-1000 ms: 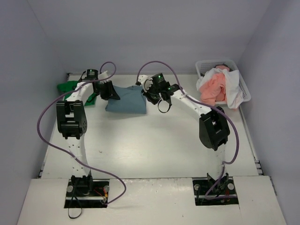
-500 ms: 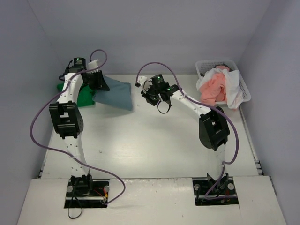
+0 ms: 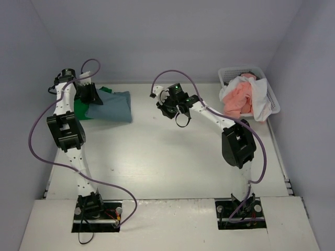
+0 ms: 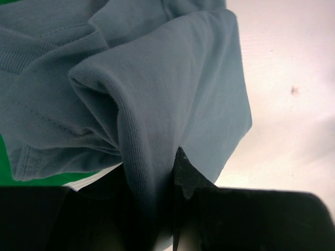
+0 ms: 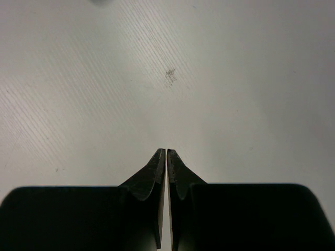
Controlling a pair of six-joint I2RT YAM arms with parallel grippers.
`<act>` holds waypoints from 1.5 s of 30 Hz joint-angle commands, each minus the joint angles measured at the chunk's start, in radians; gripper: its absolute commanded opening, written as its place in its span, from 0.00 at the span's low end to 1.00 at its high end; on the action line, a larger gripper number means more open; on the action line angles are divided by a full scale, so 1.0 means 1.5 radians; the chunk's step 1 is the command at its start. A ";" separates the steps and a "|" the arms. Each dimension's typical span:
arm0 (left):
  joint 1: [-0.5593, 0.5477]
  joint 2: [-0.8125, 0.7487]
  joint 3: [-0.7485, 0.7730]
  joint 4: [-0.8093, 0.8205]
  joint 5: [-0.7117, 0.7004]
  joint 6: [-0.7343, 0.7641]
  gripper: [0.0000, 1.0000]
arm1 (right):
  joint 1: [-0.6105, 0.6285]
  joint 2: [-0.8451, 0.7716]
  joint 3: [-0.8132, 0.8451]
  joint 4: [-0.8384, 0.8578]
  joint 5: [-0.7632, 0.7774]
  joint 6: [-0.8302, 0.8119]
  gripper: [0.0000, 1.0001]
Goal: Fold and stack the t-shirts
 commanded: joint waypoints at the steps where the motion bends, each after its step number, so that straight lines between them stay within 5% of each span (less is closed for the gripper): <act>1: 0.025 -0.026 0.066 -0.020 0.010 0.037 0.00 | 0.011 -0.030 0.019 0.015 -0.013 0.008 0.02; 19: 0.040 -0.012 0.196 -0.021 0.094 -0.022 0.00 | 0.030 -0.005 0.028 0.006 0.000 -0.001 0.02; 45: 0.104 -0.054 0.108 0.076 -0.101 0.010 0.00 | 0.035 -0.006 0.024 0.000 -0.008 -0.001 0.02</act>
